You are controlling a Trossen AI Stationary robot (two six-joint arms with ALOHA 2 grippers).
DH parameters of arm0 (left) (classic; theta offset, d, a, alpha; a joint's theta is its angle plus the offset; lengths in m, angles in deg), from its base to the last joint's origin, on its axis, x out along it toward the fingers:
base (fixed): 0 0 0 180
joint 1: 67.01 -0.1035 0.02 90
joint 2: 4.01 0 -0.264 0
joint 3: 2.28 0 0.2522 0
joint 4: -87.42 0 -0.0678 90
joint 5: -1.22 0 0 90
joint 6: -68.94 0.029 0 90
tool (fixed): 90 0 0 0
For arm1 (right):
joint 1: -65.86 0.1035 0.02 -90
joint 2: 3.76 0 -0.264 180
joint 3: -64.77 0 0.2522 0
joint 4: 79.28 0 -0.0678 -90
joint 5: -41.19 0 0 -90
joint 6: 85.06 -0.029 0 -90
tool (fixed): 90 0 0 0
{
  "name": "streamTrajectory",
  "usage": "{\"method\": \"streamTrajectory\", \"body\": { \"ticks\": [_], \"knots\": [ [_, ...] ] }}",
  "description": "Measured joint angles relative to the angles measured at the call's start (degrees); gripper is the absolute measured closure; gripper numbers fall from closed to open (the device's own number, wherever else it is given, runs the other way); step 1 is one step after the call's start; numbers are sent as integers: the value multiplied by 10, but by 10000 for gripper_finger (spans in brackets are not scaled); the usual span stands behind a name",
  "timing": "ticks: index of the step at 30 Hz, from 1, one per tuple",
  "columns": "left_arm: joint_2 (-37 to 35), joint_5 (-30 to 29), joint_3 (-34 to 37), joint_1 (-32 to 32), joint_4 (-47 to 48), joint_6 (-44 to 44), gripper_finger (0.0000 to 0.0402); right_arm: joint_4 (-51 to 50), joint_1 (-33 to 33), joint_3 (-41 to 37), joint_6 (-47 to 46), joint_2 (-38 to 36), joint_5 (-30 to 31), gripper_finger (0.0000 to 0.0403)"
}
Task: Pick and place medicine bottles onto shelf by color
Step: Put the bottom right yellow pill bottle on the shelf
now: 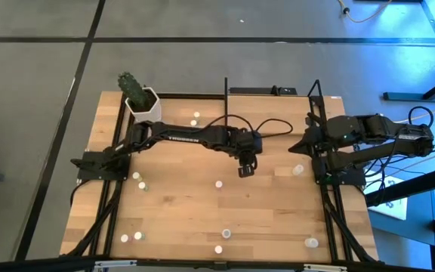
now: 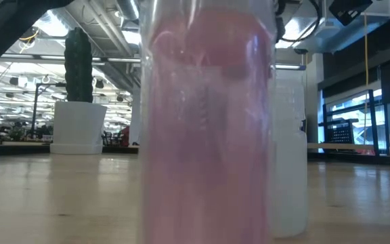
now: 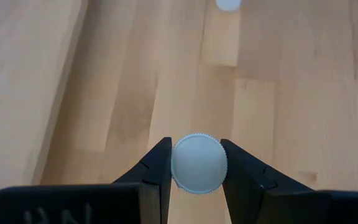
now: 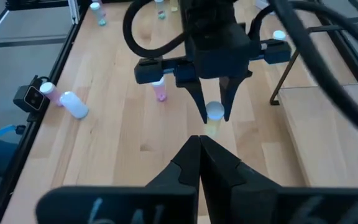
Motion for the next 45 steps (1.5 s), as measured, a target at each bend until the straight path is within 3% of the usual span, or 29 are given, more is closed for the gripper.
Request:
{"method": "streamTrajectory", "body": {
  "ticks": [18, 45],
  "knots": [
    [52, -14, -1, 0, -40, -46, 307, 4, 0, 0, 1, 0, 0, 391],
    [53, -30, 2, -19, -20, 17, 307, 5, 0, 0, 1, 0, 0, 391]
  ]
}}
